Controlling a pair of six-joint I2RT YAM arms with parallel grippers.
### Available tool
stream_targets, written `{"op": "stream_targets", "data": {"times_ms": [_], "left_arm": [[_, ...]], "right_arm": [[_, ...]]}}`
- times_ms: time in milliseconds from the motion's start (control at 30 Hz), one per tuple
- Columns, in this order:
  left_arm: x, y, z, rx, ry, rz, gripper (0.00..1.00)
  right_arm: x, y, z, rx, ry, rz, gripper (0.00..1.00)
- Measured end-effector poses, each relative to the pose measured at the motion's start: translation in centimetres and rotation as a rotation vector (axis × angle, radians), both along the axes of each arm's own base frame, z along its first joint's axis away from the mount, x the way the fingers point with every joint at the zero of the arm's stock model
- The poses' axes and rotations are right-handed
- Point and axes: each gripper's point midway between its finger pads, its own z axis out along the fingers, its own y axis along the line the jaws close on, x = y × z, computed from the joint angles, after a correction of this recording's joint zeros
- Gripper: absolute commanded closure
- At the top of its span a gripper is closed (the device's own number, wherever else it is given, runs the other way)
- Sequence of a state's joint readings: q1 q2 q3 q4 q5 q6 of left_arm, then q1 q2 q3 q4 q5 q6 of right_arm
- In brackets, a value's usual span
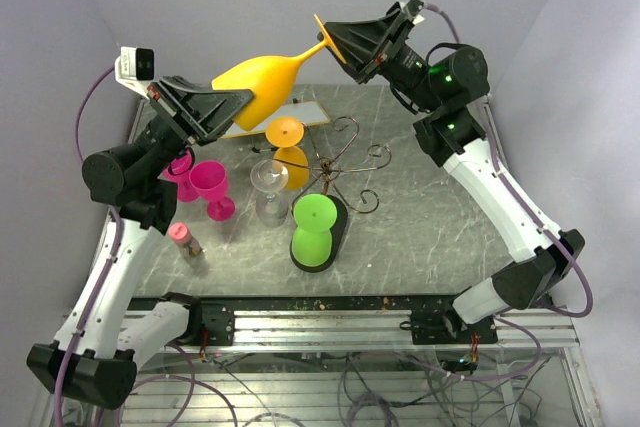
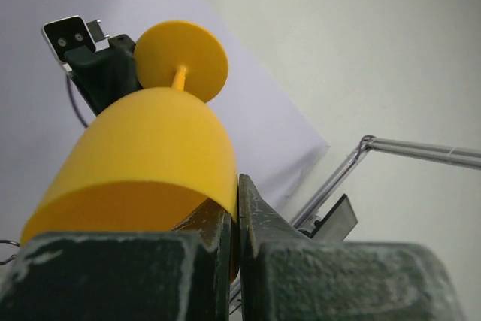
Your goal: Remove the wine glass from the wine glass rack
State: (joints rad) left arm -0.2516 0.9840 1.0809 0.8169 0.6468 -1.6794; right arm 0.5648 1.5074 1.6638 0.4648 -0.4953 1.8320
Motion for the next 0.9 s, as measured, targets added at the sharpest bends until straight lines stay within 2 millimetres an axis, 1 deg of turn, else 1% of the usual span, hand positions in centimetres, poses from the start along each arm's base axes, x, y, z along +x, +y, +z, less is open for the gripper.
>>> {"op": "stream_targets", "data": {"times_ms": [67, 100, 167, 200, 333, 400, 433, 500, 533, 567, 633, 733, 767, 800, 833, 900], "left_arm": [[-0.2, 0.1, 0.0, 0.02, 0.001, 0.03, 0.93], [-0.3, 0.1, 0.0, 0.034, 0.004, 0.044, 0.93], [-0.5, 0.2, 0.0, 0.065, 0.006, 0.08, 0.93], [-0.5, 0.3, 0.0, 0.082, 0.011, 0.104, 0.93], [-0.5, 0.6, 0.3, 0.159, 0.012, 0.206, 0.93], [0.0, 0.9, 0.5, 0.204, 0.02, 0.271, 0.93], [0.2, 1.1, 0.5, 0.221, 0.022, 0.292, 0.93], [1.1, 1.3, 0.5, 0.274, 0.043, 0.348, 0.93], [1.8, 1.4, 0.5, 0.309, 0.056, 0.378, 0.93], [2.6, 1.4, 0.5, 0.335, 0.067, 0.403, 0.93], [4.7, 1.6, 0.1, 0.411, 0.109, 0.458, 0.93], [7.9, 2.1, -1.0, 0.522, 0.178, 0.538, 0.93], [9.2, 2.4, -1.7, 0.563, 0.212, 0.565, 0.93], [10.2, 2.8, -2.2, 0.591, 0.231, 0.586, 0.93], [11.2, 3.4, -2.9, 0.626, 0.253, 0.609, 0.93], [13.3, 5.1, -4.4, 0.677, 0.313, 0.657, 0.93]], "right_arm": [[1.3, 0.2, -1.0, -0.075, -0.011, -0.078, 0.56], [2.0, -0.1, -1.4, -0.109, -0.02, -0.121, 0.49], [3.5, -1.3, -2.4, -0.177, -0.041, -0.211, 0.36], [4.1, -2.1, -2.8, -0.206, -0.055, -0.252, 0.33], [5.7, -5.6, -4.8, -0.3, -0.099, -0.355, 0.27], [6.6, -7.1, -6.5, -0.354, -0.116, -0.373, 0.24], [7.1, -7.6, -7.2, -0.379, -0.117, -0.382, 0.2], [8.5, -8.7, -9.2, -0.457, -0.115, -0.407, 0.16], [9.2, -9.3, -10.3, -0.508, -0.111, -0.425, 0.15], [9.7, -9.7, -11.0, -0.54, -0.113, -0.44, 0.14], [10.3, -10.4, -12.3, -0.614, -0.127, -0.465, 0.12], [10.1, -11.0, -13.5, -0.707, -0.166, -0.488, 0.09], [10.0, -11.2, -13.7, -0.731, -0.175, -0.498, 0.08], [9.8, -11.4, -13.9, -0.751, -0.181, -0.507, 0.08], [9.6, -11.8, -14.2, -0.778, -0.19, -0.523, 0.06], [9.1, -12.6, -14.5, -0.832, -0.206, -0.559, 0.04]]}}
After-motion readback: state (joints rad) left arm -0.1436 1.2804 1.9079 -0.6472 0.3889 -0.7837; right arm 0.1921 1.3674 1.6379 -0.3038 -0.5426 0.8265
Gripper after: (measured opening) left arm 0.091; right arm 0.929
